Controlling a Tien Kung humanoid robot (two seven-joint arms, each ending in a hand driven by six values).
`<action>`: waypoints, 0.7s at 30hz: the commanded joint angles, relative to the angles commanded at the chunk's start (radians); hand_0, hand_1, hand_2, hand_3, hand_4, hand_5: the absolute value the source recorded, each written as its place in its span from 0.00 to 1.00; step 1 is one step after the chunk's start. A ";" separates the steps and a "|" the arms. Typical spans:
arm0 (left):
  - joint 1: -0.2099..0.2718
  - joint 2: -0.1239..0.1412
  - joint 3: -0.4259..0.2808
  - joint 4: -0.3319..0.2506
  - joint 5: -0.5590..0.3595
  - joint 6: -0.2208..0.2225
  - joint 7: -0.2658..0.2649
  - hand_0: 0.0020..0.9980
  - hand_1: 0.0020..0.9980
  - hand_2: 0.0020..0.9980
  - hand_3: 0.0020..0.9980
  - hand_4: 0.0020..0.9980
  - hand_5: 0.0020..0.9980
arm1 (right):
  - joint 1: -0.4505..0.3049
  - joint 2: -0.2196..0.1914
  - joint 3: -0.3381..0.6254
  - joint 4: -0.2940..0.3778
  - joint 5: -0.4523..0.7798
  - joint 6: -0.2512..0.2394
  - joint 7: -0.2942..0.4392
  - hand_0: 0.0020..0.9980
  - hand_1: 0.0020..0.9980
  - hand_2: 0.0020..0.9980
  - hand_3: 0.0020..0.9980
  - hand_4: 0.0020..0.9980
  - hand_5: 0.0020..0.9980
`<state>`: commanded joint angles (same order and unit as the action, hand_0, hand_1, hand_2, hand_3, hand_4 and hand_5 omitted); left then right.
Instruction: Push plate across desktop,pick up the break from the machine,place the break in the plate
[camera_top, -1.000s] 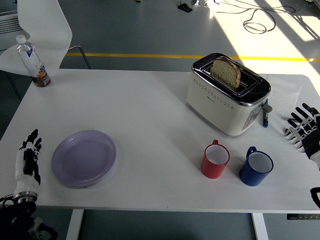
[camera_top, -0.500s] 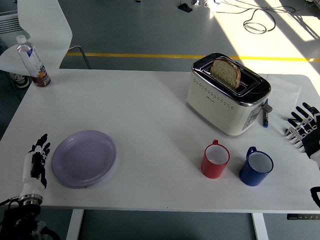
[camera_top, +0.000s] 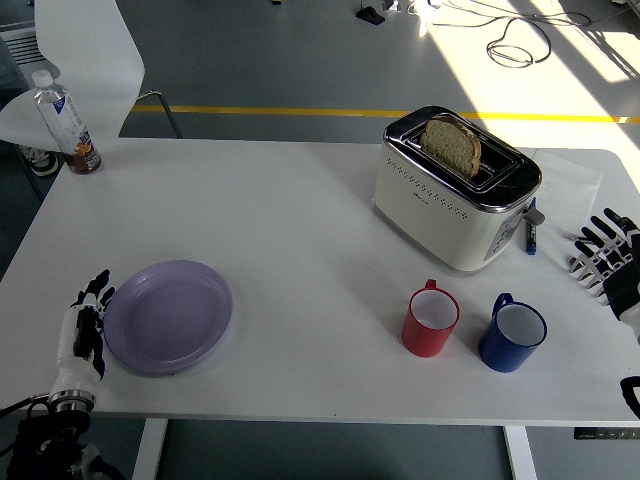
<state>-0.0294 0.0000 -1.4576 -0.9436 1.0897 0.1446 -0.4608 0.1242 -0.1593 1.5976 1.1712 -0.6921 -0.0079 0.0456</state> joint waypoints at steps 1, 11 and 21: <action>0.001 0.000 0.002 0.000 -0.001 -0.001 0.000 0.92 0.92 0.95 0.86 0.52 1.00 | -0.001 0.000 0.000 0.000 0.000 0.000 0.000 0.78 0.74 0.73 0.72 0.51 0.57; 0.011 0.000 0.041 -0.016 -0.020 -0.005 -0.001 0.91 0.92 0.95 0.86 0.51 1.00 | -0.010 -0.001 -0.006 0.000 0.001 0.000 0.000 0.78 0.74 0.73 0.72 0.51 0.57; 0.011 0.000 0.083 -0.034 -0.041 -0.007 -0.004 0.91 0.91 0.95 0.85 0.51 1.00 | -0.009 0.001 -0.010 -0.001 0.001 0.000 0.000 0.78 0.74 0.73 0.72 0.51 0.57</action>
<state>-0.0179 0.0000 -1.3750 -0.9779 1.0488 0.1374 -0.4645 0.1150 -0.1585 1.5877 1.1697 -0.6912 -0.0081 0.0460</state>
